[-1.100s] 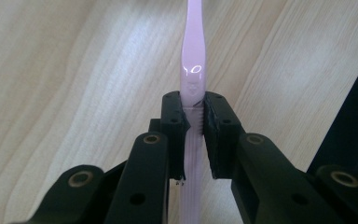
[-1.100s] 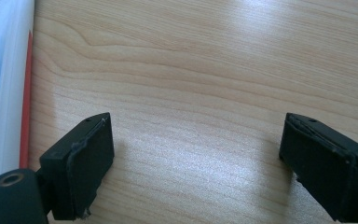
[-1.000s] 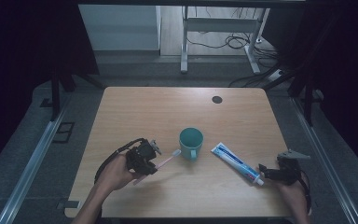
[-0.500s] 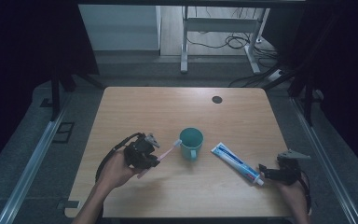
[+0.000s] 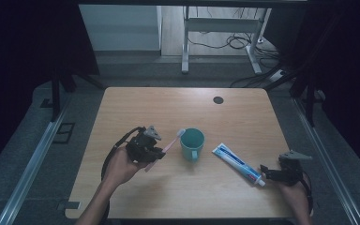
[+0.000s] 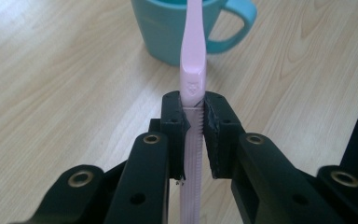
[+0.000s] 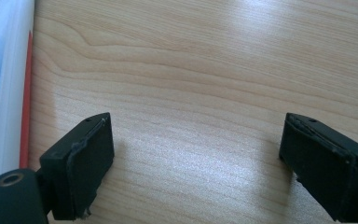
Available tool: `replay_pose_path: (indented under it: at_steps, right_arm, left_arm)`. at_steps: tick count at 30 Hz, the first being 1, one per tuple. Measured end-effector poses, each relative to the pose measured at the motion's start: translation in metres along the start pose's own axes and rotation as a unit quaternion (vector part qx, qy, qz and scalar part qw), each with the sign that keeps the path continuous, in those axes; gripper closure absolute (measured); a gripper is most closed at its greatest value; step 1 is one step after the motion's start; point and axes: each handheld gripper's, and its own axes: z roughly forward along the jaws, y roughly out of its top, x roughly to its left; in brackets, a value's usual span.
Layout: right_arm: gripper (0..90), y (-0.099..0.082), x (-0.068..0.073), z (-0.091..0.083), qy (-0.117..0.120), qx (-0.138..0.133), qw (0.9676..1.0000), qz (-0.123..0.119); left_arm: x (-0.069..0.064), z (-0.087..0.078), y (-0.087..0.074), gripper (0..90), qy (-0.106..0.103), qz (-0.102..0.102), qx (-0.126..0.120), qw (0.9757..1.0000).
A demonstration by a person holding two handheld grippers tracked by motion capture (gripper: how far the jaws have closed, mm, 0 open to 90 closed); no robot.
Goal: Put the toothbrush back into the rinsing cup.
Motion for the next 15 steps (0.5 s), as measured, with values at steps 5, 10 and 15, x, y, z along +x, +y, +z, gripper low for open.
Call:
replay_pose_path:
  at_steps: [5,10,15]
  right_arm:
    - [9.7,0.000,0.000,0.000,0.000,0.000,1.0000,0.000]
    - [9.7,0.000,0.000,0.000,0.000,0.000,1.0000,0.000]
    - [9.7,0.000,0.000,0.000,0.000,0.000,1.0000,-0.001]
  left_arm:
    - [0.001,0.000,0.005,79.0,0.004,-0.001,-0.011,0.9999]
    - [0.001,0.001,0.011,79.0,0.006,-0.006,-0.029,0.9996]
    - [0.001,0.001,0.016,79.0,0.008,-0.008,-0.041,0.9991]
